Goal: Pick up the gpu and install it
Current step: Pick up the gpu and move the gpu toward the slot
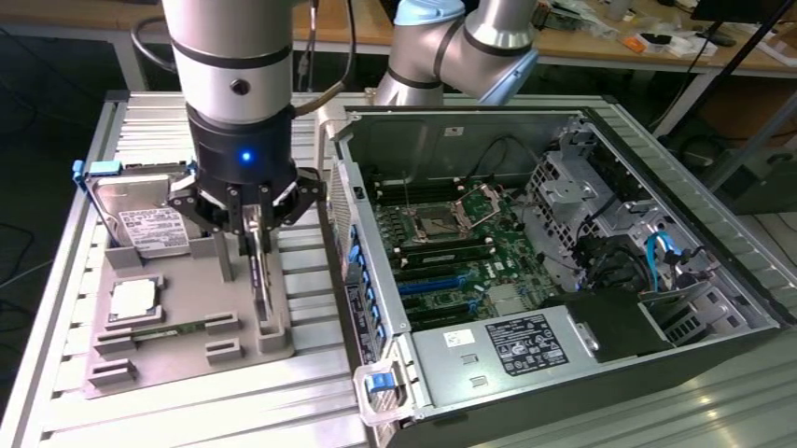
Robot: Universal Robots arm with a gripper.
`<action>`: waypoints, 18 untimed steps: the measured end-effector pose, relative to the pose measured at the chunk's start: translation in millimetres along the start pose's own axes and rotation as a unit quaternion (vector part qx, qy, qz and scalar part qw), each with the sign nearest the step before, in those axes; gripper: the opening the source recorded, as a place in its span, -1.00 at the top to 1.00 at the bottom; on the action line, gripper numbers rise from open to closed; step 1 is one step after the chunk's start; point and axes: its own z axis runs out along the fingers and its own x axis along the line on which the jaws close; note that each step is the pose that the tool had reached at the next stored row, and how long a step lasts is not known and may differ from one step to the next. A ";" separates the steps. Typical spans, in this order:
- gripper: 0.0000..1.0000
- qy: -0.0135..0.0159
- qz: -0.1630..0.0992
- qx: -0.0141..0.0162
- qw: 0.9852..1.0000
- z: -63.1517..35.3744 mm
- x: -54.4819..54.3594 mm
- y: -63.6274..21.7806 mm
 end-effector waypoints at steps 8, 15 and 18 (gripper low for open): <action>0.47 0.001 0.000 0.004 1.000 -35.2 -0.4 0.0; 0.47 0.002 0.000 0.008 1.000 -66.4 -0.4 -0.1; 0.47 0.002 0.000 0.009 1.000 -80.4 -0.5 0.0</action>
